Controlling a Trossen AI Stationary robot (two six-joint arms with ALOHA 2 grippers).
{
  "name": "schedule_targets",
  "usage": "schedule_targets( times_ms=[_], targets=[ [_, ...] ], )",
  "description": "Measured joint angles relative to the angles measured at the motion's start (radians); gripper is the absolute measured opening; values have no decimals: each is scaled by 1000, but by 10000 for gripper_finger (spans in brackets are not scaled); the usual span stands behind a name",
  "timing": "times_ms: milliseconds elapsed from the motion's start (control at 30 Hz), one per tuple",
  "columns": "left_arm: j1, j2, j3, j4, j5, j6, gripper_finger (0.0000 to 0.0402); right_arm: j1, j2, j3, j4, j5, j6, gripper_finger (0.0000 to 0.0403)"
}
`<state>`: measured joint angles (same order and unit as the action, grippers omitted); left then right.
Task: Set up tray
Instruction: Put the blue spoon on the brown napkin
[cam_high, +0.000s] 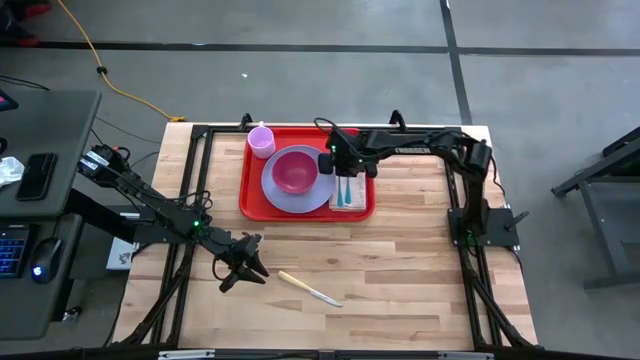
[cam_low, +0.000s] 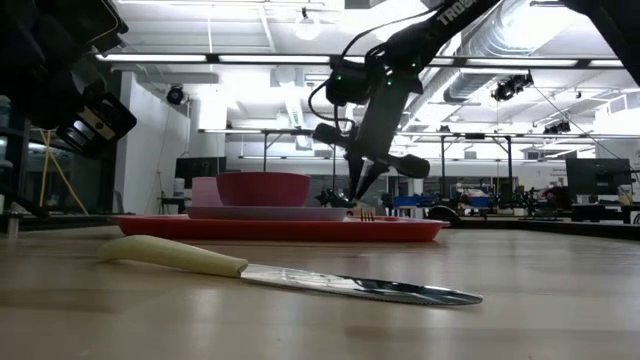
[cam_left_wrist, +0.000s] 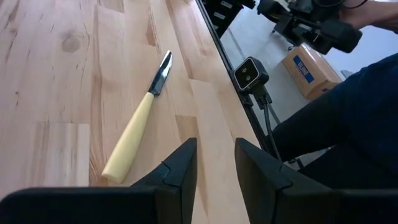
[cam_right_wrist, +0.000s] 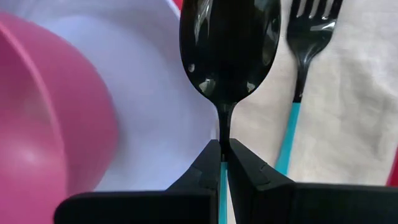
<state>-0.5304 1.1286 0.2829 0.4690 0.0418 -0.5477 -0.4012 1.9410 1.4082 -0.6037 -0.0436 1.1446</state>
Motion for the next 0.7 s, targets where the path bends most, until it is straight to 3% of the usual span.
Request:
schedule_targets(
  times_ms=[700],
  targets=[
    [0, 0, 0, 0, 0, -6, 138, -45, 18, 0, 25, 28, -3, 2]
  ],
)
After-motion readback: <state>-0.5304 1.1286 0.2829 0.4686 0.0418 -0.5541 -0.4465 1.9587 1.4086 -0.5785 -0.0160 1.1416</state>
